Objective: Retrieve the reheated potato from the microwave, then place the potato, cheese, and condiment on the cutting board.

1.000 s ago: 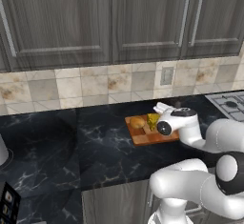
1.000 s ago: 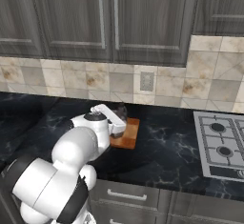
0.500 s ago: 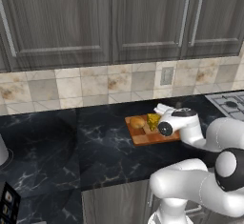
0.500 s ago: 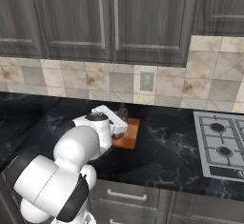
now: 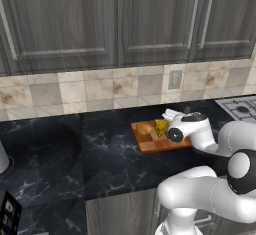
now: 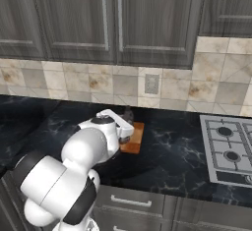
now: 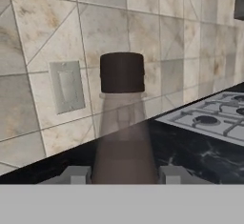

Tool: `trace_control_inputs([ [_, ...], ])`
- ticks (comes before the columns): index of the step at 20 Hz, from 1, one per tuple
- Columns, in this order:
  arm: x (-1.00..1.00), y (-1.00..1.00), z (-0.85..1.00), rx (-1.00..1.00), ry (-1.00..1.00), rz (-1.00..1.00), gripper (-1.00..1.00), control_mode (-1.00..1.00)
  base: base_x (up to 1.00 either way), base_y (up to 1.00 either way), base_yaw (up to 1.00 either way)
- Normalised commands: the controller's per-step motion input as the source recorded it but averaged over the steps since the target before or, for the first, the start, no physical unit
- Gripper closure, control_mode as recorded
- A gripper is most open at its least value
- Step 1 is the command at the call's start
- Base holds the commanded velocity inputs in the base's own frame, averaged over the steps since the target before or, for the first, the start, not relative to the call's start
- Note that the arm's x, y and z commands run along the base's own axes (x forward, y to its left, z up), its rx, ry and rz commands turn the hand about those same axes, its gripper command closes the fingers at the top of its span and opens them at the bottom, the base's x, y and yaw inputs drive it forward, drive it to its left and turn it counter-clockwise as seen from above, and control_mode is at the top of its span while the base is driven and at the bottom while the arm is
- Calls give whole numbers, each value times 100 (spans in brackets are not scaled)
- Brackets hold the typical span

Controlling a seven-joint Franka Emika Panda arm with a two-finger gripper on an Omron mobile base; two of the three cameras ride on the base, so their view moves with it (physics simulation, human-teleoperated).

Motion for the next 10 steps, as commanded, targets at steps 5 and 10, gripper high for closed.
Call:
trace_control_inputs([
  [5, -1, 2, -50, 0, -8, 0, 100, -100, 0, 0, 0],
  [10, -10, 3, -50, 0, -5, 0, -100, -100, 0, 0, 0],
])
